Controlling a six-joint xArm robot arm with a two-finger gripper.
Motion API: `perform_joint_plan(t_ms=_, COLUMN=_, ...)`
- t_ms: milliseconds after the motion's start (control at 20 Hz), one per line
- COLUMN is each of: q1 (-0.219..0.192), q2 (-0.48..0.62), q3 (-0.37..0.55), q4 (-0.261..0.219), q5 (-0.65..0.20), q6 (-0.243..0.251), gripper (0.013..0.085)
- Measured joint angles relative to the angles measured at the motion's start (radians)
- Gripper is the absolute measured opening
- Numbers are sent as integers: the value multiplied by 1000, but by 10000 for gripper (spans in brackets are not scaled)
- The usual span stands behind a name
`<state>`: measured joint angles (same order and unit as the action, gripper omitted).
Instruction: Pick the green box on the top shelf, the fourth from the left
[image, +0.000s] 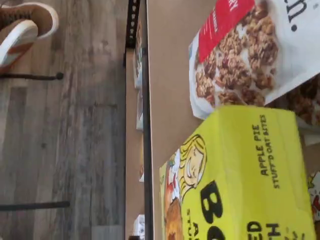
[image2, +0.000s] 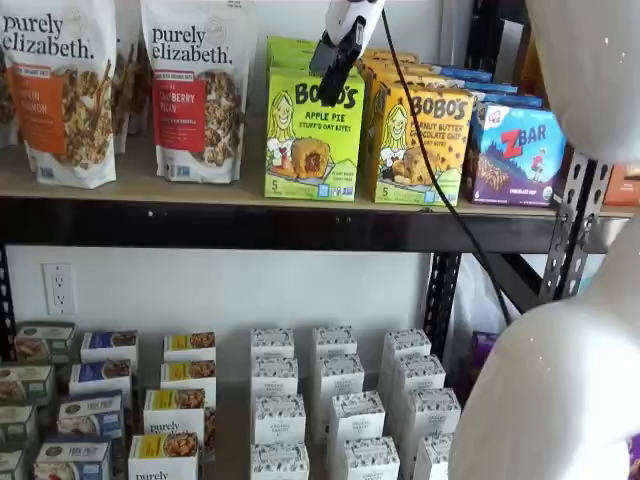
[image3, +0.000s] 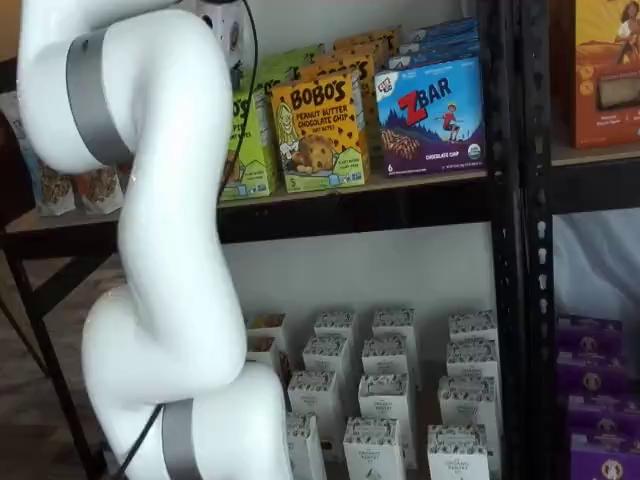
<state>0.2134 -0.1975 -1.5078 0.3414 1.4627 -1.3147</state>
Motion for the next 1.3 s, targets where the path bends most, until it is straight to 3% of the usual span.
perform_joint_plan(t_ms=250, q1=12, q2=5, q3=5, q4=-35, q5=2, q6=6, gripper=850)
perform_joint_plan(t_ms=700, q1=8, q2=-12, q3=22, q4=-7, q5=-27, q6=5, gripper=850)
perform_joint_plan(t_ms=1300, q1=30, q2=5, q3=17, q4=-52, q5=-36, q6=20, gripper=850)
